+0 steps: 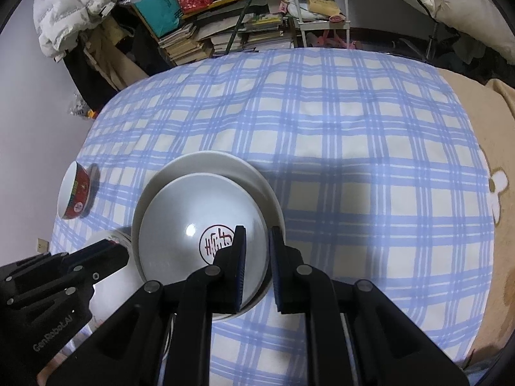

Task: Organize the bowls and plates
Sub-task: 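Lower the logo bowl into the large bowl and open both grippers, then move both grippers to the small red-patterned bowl, then close both grippers on opposite sides of the red-patterned bowl's rim, then lift the red-patterned bowl with both grippers and carry it over the nested white bowls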

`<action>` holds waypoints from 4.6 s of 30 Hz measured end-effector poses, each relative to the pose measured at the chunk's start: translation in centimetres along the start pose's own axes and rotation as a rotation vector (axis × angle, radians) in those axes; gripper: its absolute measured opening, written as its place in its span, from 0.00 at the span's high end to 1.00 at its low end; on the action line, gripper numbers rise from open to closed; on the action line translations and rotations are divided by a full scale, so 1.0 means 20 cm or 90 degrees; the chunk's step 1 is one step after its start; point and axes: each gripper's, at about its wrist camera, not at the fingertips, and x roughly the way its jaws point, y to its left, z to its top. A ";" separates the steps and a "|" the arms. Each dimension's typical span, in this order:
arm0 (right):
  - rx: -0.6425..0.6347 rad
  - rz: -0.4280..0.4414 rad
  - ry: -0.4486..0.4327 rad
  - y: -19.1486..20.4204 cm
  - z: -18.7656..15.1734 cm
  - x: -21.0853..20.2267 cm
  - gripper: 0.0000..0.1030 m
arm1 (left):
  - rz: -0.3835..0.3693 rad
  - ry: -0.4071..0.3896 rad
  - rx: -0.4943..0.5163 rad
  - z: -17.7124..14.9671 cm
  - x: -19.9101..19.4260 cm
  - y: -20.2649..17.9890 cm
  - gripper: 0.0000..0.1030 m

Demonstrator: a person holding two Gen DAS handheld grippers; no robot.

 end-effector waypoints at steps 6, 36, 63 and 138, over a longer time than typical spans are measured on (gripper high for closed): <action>0.008 0.017 -0.018 0.01 -0.01 -0.05 0.84 | 0.025 -0.014 -0.009 -0.04 -0.07 0.06 0.84; -0.178 0.056 -0.151 0.57 0.06 -0.30 0.00 | 0.203 -0.129 -0.071 -0.14 -0.53 0.75 0.19; -0.320 0.067 -0.059 1.34 0.27 0.28 0.00 | 0.191 -0.092 -0.220 0.11 -0.12 1.46 0.17; -0.230 0.096 0.001 0.97 0.18 0.05 0.87 | 0.051 -0.124 -0.072 0.10 -0.25 0.71 0.87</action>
